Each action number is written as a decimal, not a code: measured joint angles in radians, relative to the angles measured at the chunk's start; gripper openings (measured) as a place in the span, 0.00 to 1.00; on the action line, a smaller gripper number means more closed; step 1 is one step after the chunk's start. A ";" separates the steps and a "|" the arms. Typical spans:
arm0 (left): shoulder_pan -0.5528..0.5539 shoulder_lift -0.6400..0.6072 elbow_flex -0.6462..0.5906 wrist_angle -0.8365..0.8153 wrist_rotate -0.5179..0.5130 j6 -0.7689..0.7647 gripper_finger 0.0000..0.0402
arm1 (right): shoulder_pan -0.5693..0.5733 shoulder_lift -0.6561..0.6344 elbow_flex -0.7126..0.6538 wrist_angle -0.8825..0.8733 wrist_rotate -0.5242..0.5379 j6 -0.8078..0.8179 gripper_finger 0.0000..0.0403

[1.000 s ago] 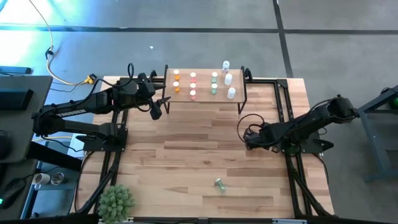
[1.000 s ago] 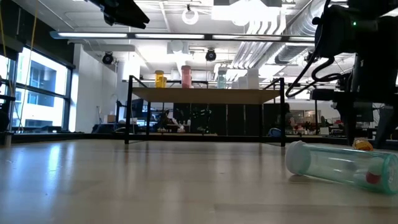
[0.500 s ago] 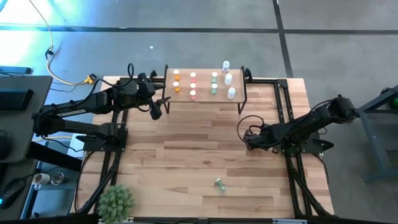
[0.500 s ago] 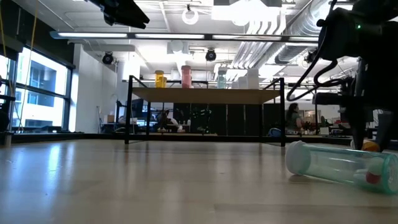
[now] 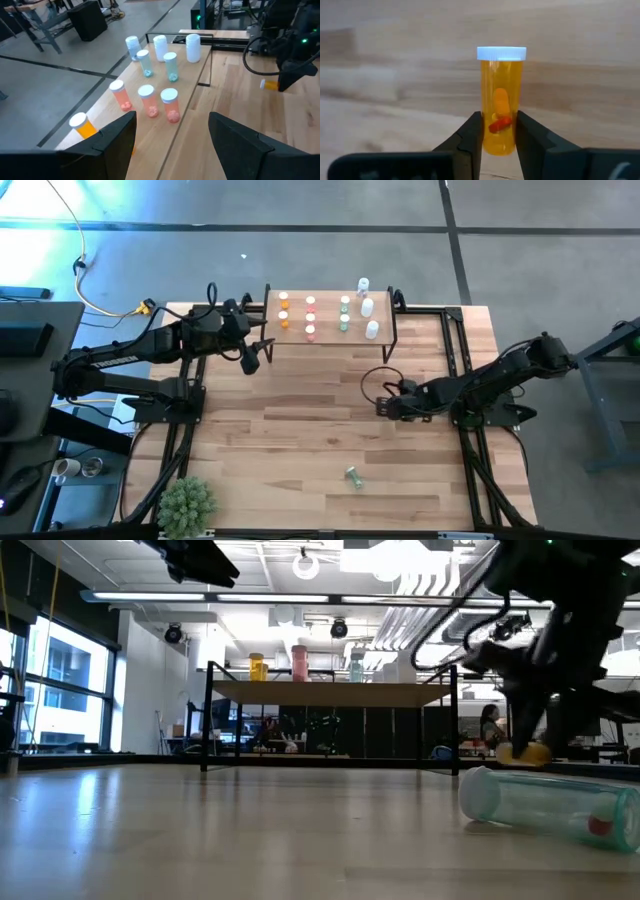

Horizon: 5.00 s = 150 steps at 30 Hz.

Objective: Pick and place medicine bottles onto shelf by color
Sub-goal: Put the orange pill bottle on the shelf aligned with the orange pill bottle

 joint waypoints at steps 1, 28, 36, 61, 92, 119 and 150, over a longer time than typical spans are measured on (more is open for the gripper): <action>0.000 0.000 0.000 -0.001 0.005 -0.006 0.59 | 0.000 0.000 0.003 0.025 0.006 -0.031 0.19; 0.000 0.029 0.000 -0.095 0.453 -0.369 0.59 | -0.270 0.018 0.378 0.314 -0.167 -1.019 0.19; -0.001 0.093 0.001 -0.093 0.538 -0.510 0.59 | -0.310 0.151 0.592 0.234 -0.291 -1.274 0.19; -0.123 0.265 0.001 0.089 0.542 -0.697 0.59 | -0.258 0.382 0.738 0.176 -0.456 -1.535 0.19; -0.111 0.388 0.001 0.235 0.556 -0.807 0.59 | -0.279 0.381 0.738 0.175 -0.456 -1.525 0.19; -0.105 0.407 0.000 0.293 0.550 -0.774 0.28 | -0.310 0.378 0.738 0.179 -0.469 -1.493 0.19; -0.104 0.401 0.001 0.229 0.504 -0.703 0.28 | -0.375 0.258 0.738 0.083 -0.439 -1.519 0.56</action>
